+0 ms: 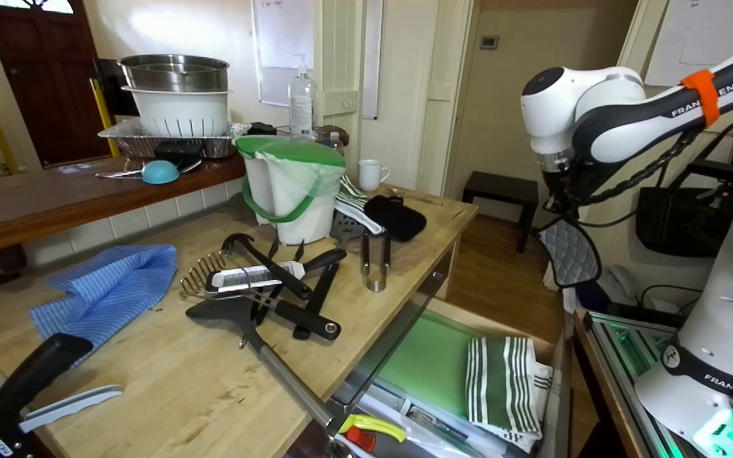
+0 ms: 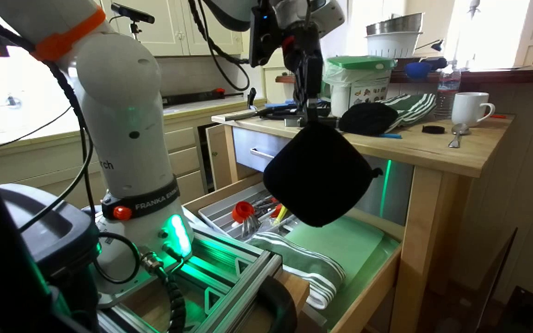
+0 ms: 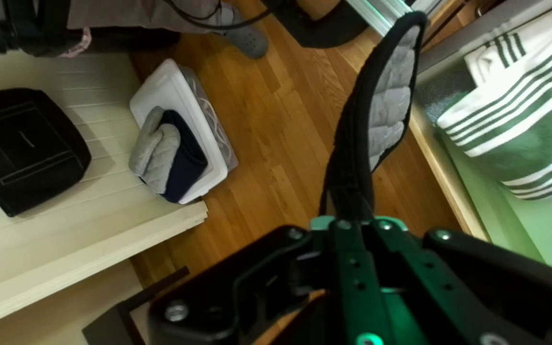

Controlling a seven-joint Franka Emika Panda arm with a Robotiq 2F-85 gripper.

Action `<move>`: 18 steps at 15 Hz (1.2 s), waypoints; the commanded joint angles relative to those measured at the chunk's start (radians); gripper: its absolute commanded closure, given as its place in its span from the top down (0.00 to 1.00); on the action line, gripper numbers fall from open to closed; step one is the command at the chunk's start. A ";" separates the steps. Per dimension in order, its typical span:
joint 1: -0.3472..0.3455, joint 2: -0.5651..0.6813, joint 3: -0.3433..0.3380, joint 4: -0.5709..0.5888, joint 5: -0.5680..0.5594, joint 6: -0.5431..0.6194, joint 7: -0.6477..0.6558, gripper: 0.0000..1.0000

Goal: Put the mat in the open drawer

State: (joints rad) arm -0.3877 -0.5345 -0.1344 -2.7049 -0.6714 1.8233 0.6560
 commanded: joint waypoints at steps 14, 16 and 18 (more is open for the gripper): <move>0.180 0.250 0.173 -0.061 -0.062 0.142 0.424 0.00; 0.214 0.309 0.188 -0.061 -0.066 0.142 0.484 0.00; 0.240 0.373 0.188 -0.060 -0.069 0.149 0.528 0.00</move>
State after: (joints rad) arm -0.1816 -0.2619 0.0553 -2.7662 -0.7077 1.9391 1.0957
